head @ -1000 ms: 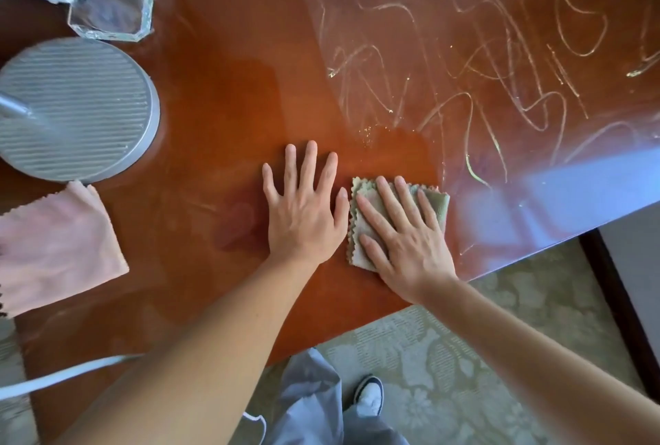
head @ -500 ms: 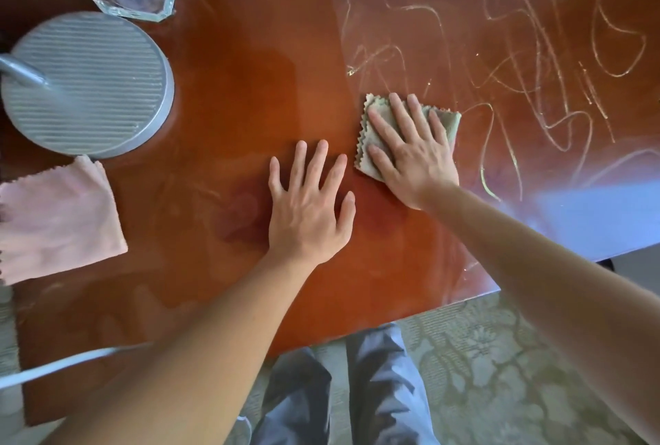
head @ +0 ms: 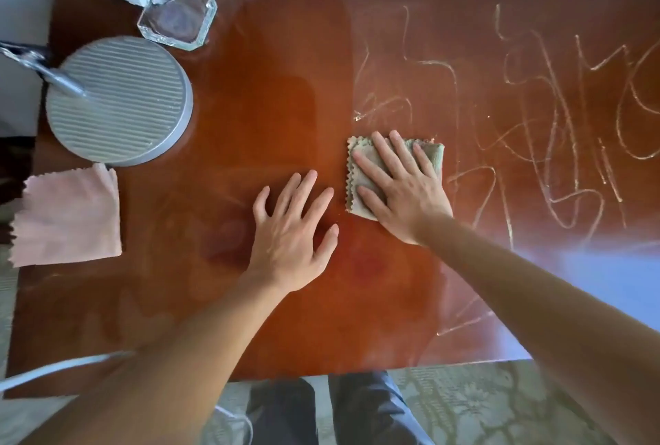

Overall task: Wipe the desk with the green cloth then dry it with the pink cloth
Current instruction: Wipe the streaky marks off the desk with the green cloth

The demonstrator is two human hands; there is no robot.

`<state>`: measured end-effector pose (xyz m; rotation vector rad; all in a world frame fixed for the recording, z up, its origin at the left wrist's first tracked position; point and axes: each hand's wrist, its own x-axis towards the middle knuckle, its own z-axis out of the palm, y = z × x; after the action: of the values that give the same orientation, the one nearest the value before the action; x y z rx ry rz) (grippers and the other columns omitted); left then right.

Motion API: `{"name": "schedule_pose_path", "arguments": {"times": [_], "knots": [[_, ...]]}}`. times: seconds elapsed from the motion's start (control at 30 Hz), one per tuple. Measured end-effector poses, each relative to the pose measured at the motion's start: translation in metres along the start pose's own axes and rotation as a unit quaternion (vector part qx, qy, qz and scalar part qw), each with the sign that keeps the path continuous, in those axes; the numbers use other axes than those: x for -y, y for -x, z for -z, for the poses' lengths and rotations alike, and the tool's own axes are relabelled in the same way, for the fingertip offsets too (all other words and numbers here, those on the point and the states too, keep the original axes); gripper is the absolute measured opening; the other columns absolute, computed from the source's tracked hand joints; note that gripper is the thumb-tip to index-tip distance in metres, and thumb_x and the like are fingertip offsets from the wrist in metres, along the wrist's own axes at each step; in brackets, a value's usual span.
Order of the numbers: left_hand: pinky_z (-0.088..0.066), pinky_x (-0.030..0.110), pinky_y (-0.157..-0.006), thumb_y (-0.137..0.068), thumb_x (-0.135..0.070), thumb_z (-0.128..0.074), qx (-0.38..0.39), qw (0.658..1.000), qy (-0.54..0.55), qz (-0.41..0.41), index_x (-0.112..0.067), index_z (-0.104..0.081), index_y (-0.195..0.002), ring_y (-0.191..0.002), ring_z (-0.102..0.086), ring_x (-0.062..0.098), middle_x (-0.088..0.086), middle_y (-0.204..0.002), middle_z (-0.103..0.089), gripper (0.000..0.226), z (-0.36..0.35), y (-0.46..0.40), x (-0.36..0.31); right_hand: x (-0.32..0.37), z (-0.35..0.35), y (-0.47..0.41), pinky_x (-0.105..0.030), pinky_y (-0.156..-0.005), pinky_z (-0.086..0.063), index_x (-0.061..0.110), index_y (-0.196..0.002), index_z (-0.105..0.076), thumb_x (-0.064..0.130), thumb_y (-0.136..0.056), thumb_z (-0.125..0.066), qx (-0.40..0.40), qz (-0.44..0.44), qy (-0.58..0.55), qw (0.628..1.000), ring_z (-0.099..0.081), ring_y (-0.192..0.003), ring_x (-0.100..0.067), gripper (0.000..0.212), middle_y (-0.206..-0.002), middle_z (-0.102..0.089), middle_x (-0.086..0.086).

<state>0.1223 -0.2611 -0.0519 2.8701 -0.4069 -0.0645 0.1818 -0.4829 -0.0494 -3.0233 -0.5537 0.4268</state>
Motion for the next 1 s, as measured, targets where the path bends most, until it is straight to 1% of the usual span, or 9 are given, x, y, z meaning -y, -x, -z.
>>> {"name": "schedule_pose_path", "arguments": {"times": [0.1, 0.23, 0.4, 0.5, 0.63, 0.73, 0.83, 0.9, 1.0], "knots": [[-0.016, 0.06, -0.119, -0.1, -0.056, -0.034, -0.023, 0.999, -0.016, 0.047, -0.023, -0.048, -0.15, -0.153, -0.027, 0.03, 0.007, -0.165, -0.033, 0.061, 0.002, -0.034, 0.008, -0.012, 0.015, -0.045, -0.046, -0.126, 0.01, 0.042, -0.161, 0.003, 0.062, -0.102, 0.0, 0.0, -0.001, 0.017, 1.0, 0.012, -0.158, -0.023, 0.063, -0.173, 0.004, 0.0], [-0.009, 0.058, -0.122, -0.102, -0.06, -0.024, -0.014, 0.993, -0.029, 0.114, -0.027, -0.036, -0.157, -0.157, -0.015, 0.03, 0.006, -0.168, -0.024, 0.065, 0.001, -0.078, 0.012, -0.003, 0.005, -0.021, -0.049, -0.128, 0.004, 0.037, -0.163, -0.003, 0.059, -0.105, -0.003, -0.012, 0.028, 0.0, 1.0, 0.01, -0.158, -0.026, 0.063, -0.173, 0.001, -0.002], [-0.01, 0.057, -0.122, -0.101, -0.056, -0.027, -0.019, 0.99, -0.031, 0.135, -0.029, -0.033, -0.158, -0.157, -0.013, 0.029, 0.005, -0.169, -0.022, 0.063, -0.006, -0.089, 0.012, 0.007, -0.01, 0.035, -0.053, -0.127, -0.004, 0.035, -0.163, -0.015, 0.057, -0.107, -0.014, 0.007, 0.095, -0.01, 0.995, -0.003, -0.159, -0.03, 0.061, -0.171, -0.011, -0.005], [-0.01, 0.057, -0.122, -0.101, -0.056, -0.029, -0.025, 0.991, -0.023, 0.132, -0.029, -0.036, -0.156, -0.157, -0.015, 0.03, 0.005, -0.168, -0.025, 0.062, -0.006, -0.089, 0.014, -0.009, -0.002, 0.012, -0.052, -0.126, -0.001, 0.036, -0.163, -0.014, 0.058, -0.105, -0.018, 0.015, 0.122, 0.008, 0.992, -0.003, -0.158, -0.03, 0.062, -0.171, -0.01, -0.005], [-0.013, 0.057, -0.123, -0.101, -0.053, -0.033, -0.042, 0.99, -0.016, 0.13, -0.026, -0.041, -0.154, -0.156, -0.019, 0.031, 0.006, -0.166, -0.03, 0.06, -0.005, -0.088, 0.013, -0.038, 0.025, -0.079, -0.05, -0.128, 0.003, 0.038, -0.162, 0.0, 0.062, -0.102, -0.002, -0.014, 0.042, 0.009, 0.999, 0.008, -0.158, -0.026, 0.064, -0.173, 0.0, -0.003], [-0.014, 0.057, -0.123, -0.101, -0.053, -0.034, -0.051, 0.99, -0.009, 0.13, -0.026, -0.044, -0.153, -0.155, -0.021, 0.031, 0.006, -0.165, -0.032, 0.059, -0.005, -0.088, 0.014, -0.038, 0.034, -0.118, -0.051, -0.128, 0.001, 0.037, -0.163, -0.002, 0.062, -0.101, 0.001, -0.022, 0.022, 0.02, 0.999, 0.007, -0.159, -0.027, 0.066, -0.173, 0.0, -0.003], [-0.014, 0.057, -0.123, -0.101, -0.051, -0.037, -0.058, 0.99, -0.002, 0.128, -0.026, -0.045, -0.152, -0.155, -0.022, 0.03, 0.005, -0.165, -0.033, 0.058, -0.006, -0.087, 0.015, -0.027, 0.023, -0.094, -0.052, -0.128, 0.0, 0.034, -0.164, -0.005, 0.059, -0.105, -0.005, -0.031, 0.043, 0.006, 0.999, 0.007, -0.158, -0.028, 0.064, -0.173, -0.002, -0.004], [-0.013, 0.056, -0.123, -0.1, -0.049, -0.041, -0.06, 0.99, 0.002, 0.128, -0.027, -0.045, -0.152, -0.155, -0.021, 0.029, 0.004, -0.165, -0.032, 0.057, -0.007, -0.087, 0.016, -0.012, 0.01, -0.051, -0.054, -0.127, -0.003, 0.033, -0.164, -0.01, 0.057, -0.106, -0.012, -0.028, 0.069, -0.005, 0.997, 0.006, -0.159, -0.029, 0.063, -0.173, -0.004, -0.006], [-0.013, 0.055, -0.123, -0.1, -0.048, -0.042, -0.063, 0.99, -0.001, 0.127, -0.028, -0.044, -0.152, -0.155, -0.02, 0.028, 0.003, -0.165, -0.032, 0.056, -0.009, -0.087, 0.017, 0.007, -0.011, 0.018, -0.054, -0.127, -0.005, 0.033, -0.163, -0.017, 0.055, -0.107, -0.022, -0.016, 0.111, -0.017, 0.994, -0.001, -0.159, -0.031, 0.061, -0.172, -0.012, -0.006]]}}
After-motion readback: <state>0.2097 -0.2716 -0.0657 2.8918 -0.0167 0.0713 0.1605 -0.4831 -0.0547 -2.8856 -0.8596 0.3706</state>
